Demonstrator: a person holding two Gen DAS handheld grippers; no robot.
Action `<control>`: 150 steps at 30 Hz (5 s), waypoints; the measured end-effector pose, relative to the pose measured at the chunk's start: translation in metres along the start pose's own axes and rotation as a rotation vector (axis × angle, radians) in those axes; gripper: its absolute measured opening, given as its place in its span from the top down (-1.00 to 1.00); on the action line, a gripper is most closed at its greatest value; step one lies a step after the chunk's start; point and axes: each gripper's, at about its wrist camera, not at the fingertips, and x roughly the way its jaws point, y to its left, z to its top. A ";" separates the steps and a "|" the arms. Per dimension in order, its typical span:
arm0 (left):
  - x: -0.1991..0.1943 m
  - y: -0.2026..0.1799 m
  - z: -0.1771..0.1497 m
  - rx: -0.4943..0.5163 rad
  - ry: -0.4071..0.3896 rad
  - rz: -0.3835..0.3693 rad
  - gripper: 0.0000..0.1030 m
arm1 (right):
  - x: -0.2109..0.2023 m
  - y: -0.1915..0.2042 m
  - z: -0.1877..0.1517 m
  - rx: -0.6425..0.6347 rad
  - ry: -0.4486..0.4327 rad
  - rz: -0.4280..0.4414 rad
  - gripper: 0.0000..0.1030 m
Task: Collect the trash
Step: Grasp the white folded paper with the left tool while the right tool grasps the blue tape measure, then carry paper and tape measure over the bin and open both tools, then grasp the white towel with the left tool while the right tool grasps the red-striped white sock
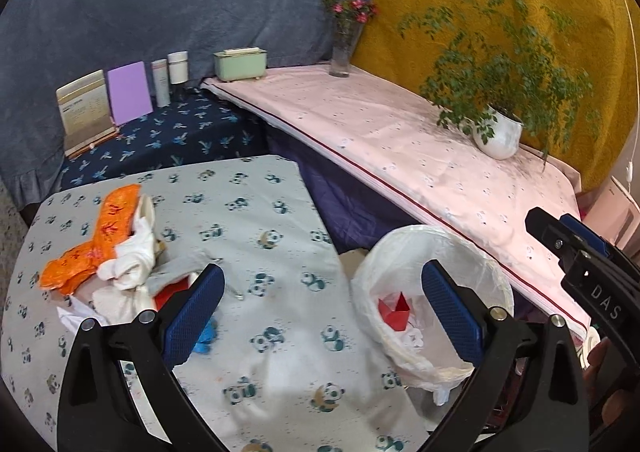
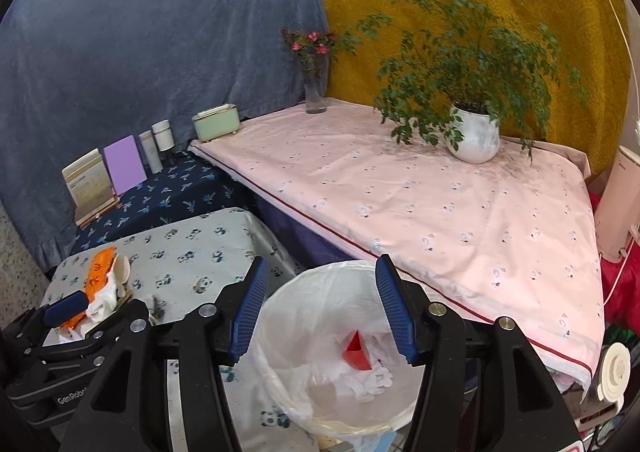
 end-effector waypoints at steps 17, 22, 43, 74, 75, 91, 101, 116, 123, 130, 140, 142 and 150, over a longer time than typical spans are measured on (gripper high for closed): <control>-0.029 0.142 -0.034 -0.182 0.050 0.233 -0.84 | -0.005 0.102 -0.027 -0.106 0.054 0.125 -0.24; -0.026 0.188 -0.051 -0.255 0.093 0.292 -0.84 | 0.007 0.134 -0.046 -0.133 0.103 0.157 -0.28; 0.034 0.289 -0.091 -0.454 0.249 0.289 -0.80 | 0.087 0.221 -0.120 -0.172 0.309 0.223 -0.28; -0.007 0.250 -0.070 -0.388 0.158 0.151 0.84 | 0.090 0.220 -0.116 -0.125 0.311 0.288 0.55; -0.011 0.245 -0.068 -0.380 0.152 0.149 0.84 | 0.084 0.214 -0.111 -0.117 0.295 0.287 0.55; -0.037 0.105 -0.021 -0.153 0.078 0.044 0.84 | 0.008 0.110 -0.046 -0.037 0.089 0.205 0.55; -0.025 0.016 -0.013 -0.016 0.089 -0.041 0.84 | -0.013 0.038 -0.033 0.021 0.033 0.125 0.55; 0.021 -0.062 -0.009 0.084 0.152 -0.142 0.84 | 0.001 -0.041 -0.038 0.104 0.043 0.025 0.55; 0.047 -0.090 -0.005 0.118 0.181 -0.178 0.83 | 0.018 -0.065 -0.041 0.136 0.067 -0.002 0.54; 0.068 -0.102 -0.006 0.118 0.196 -0.212 0.51 | 0.033 -0.081 -0.046 0.162 0.089 -0.017 0.49; 0.066 -0.088 -0.001 0.071 0.141 -0.153 -0.43 | 0.041 -0.081 -0.044 0.163 0.080 -0.017 0.06; 0.064 -0.083 -0.001 0.065 0.134 -0.142 -0.46 | 0.040 -0.078 -0.042 0.157 0.071 -0.016 0.00; 0.055 -0.056 -0.001 0.019 0.122 -0.107 -0.47 | 0.033 -0.061 -0.038 0.137 0.061 0.003 -0.03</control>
